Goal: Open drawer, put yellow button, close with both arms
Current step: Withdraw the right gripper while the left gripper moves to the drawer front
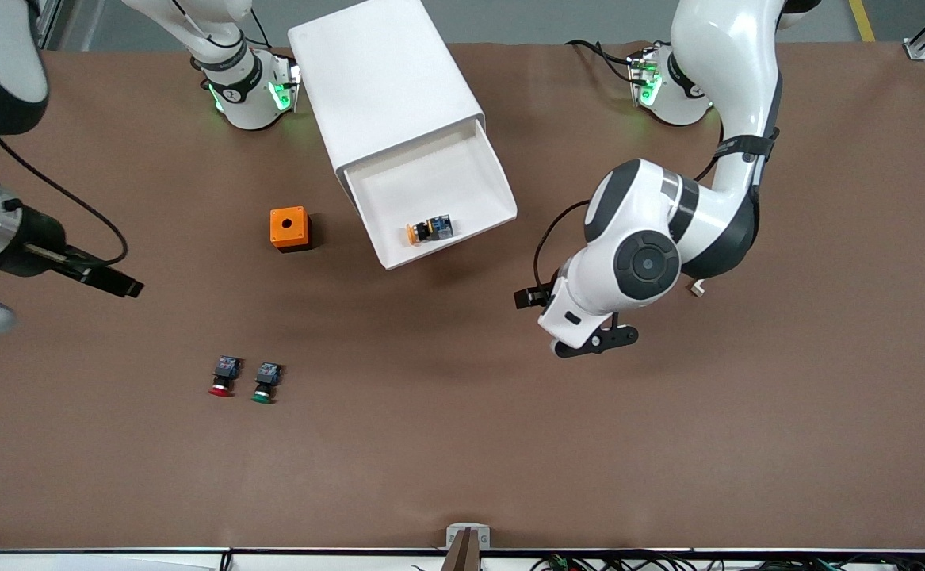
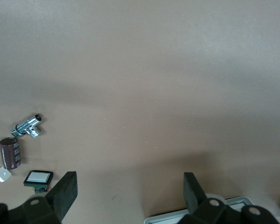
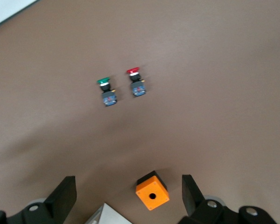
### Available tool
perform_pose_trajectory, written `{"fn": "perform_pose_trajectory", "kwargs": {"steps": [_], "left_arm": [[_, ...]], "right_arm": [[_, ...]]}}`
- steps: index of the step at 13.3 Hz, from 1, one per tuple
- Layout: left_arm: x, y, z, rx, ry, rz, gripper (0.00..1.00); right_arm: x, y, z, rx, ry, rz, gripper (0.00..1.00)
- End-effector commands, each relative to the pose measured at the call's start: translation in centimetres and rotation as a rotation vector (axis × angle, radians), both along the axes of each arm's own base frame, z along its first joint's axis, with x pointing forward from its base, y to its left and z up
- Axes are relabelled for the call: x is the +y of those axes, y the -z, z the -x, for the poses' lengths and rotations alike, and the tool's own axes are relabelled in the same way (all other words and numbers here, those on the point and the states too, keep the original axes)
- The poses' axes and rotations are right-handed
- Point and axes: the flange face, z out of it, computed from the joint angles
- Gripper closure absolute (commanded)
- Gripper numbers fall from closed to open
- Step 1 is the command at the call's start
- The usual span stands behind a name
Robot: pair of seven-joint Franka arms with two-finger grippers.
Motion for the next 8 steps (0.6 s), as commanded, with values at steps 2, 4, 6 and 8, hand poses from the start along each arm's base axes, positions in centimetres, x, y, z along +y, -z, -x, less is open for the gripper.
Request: {"fn": "perform_pose_trajectory", "kwargs": {"steps": [2,4,6,8], "left_arm": [[-1.2,0.5,0.8,-0.048,0.02,0.001,0.0],[-3.3,0.5,1.9,-0.057,0.012,0.01,0.0],[-4.4,1.0,2.3,-0.07,0.002,0.011,0.0],[-6.2,1.4,3.9,-0.064,0.02,0.004,0.0]], "right_arm": [[-2.0,-1.0,1.2,0.013,-0.144,0.025,0.0],[-5.5,-1.3,0.9,-0.037,-0.202,-0.043,0.0],[-7.1,-1.2,0.8,-0.062,-0.261,-0.049,0.0],[-7.5,-1.6,1.4,-0.057,-0.259,-0.038,0.0]]}}
